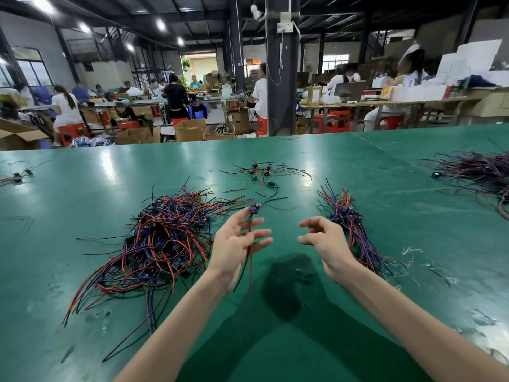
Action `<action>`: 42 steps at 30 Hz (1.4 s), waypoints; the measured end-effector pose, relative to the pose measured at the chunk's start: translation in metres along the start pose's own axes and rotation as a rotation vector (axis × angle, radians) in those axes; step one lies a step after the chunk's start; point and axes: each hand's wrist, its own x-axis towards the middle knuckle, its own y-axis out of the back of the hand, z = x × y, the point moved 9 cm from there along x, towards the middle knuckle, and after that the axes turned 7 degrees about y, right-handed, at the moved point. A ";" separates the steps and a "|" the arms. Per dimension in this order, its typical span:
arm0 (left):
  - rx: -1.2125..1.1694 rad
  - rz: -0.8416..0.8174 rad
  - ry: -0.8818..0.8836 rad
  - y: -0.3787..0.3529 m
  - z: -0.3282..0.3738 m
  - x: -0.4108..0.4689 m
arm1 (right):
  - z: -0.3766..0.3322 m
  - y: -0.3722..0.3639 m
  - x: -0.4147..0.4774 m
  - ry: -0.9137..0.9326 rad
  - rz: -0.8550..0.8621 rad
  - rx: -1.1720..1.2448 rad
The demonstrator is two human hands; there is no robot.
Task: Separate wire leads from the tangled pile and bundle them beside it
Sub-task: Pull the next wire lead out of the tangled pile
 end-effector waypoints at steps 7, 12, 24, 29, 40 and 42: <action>0.064 -0.138 0.168 -0.024 -0.033 -0.010 | 0.002 -0.030 -0.017 -0.077 -0.144 0.112; 0.109 -0.066 0.213 -0.018 -0.043 -0.009 | 0.008 -0.038 -0.024 -0.234 -0.181 0.250; 0.347 -0.015 0.302 -0.005 -0.050 -0.005 | 0.003 -0.051 -0.034 -0.221 -0.342 0.210; 0.344 0.012 0.206 0.002 -0.039 -0.001 | -0.003 -0.056 -0.040 -0.190 -0.434 0.190; 0.262 0.070 0.103 0.010 -0.030 0.002 | 0.004 -0.067 -0.053 -0.278 -0.573 0.155; 0.280 0.080 0.114 0.012 -0.030 0.003 | 0.005 -0.069 -0.055 -0.319 -0.600 0.204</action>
